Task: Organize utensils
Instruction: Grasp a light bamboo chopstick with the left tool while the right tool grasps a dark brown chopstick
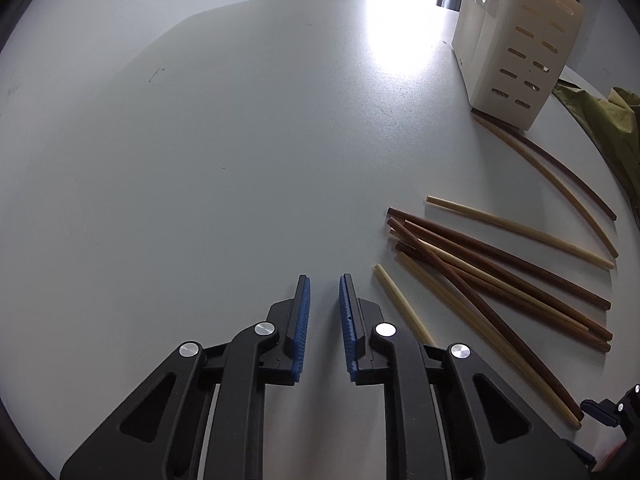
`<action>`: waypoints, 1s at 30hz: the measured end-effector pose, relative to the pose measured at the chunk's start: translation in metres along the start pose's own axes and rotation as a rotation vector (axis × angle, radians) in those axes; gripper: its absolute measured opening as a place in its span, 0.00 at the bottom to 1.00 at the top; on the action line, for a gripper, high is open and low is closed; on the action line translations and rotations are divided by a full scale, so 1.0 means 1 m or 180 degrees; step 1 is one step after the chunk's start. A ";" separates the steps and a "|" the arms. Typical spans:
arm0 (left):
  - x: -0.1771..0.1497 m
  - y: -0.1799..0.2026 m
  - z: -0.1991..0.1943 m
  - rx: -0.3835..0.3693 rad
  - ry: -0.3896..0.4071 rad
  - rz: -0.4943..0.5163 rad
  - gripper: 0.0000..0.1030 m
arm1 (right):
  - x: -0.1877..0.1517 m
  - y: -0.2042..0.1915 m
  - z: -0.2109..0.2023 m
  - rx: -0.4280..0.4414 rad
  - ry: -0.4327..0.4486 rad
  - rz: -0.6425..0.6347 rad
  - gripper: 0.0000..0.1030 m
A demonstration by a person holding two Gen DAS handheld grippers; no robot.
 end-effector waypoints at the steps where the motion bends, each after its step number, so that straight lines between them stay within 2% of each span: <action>1: 0.001 -0.001 0.000 -0.0003 -0.0012 -0.0009 0.07 | 0.000 -0.001 -0.001 0.0012 0.0002 -0.0018 0.31; 3: 0.002 -0.005 -0.001 -0.0116 -0.0093 -0.0072 0.08 | 0.000 -0.003 -0.002 0.0015 0.0009 -0.0045 0.31; 4: 0.004 -0.011 -0.001 -0.0204 -0.0133 -0.0124 0.14 | 0.000 -0.004 -0.003 0.0029 0.0011 -0.0064 0.31; 6: 0.006 -0.013 -0.008 -0.0317 -0.0134 -0.0178 0.50 | 0.000 -0.007 -0.003 0.0052 0.0008 -0.0111 0.31; 7: 0.008 -0.012 -0.013 -0.0301 -0.0078 -0.0167 0.54 | 0.000 -0.008 -0.003 0.0049 0.0004 -0.0129 0.31; 10: 0.016 -0.003 -0.016 -0.0221 -0.0035 -0.0167 0.53 | -0.001 -0.008 -0.001 0.0042 -0.0026 -0.0151 0.31; 13: 0.023 0.003 -0.001 -0.0207 -0.0209 -0.0165 0.49 | -0.001 -0.008 0.001 0.0039 -0.0036 -0.0158 0.31; 14: 0.021 0.005 0.006 -0.0211 -0.0297 -0.0169 0.40 | 0.000 -0.008 0.001 0.0038 -0.0037 -0.0163 0.31; 17: 0.019 0.007 0.007 -0.0048 -0.0253 -0.0111 0.29 | 0.001 -0.006 0.003 0.0040 -0.0027 -0.0162 0.31; 19: 0.020 0.003 0.006 -0.0030 -0.0265 -0.0120 0.13 | 0.000 -0.005 0.003 0.0045 -0.0020 -0.0159 0.31; 20: 0.021 0.000 0.007 -0.0036 -0.0283 -0.0155 0.00 | 0.000 -0.006 0.003 0.0039 -0.0018 -0.0162 0.31; 30: 0.031 -0.033 0.002 -0.0342 -0.0357 -0.0248 0.00 | -0.001 -0.008 -0.006 0.0065 0.0097 -0.0147 0.31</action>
Point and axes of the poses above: each gripper's, at about its wrist camera, not at the fingertips, and z roughly the way its jaws point, y to its right, x to its top, the point moved 2 cm from there along z, roughly the way its jaws point, and after that the axes turned 7 degrees about x, right-handed, at the moved point
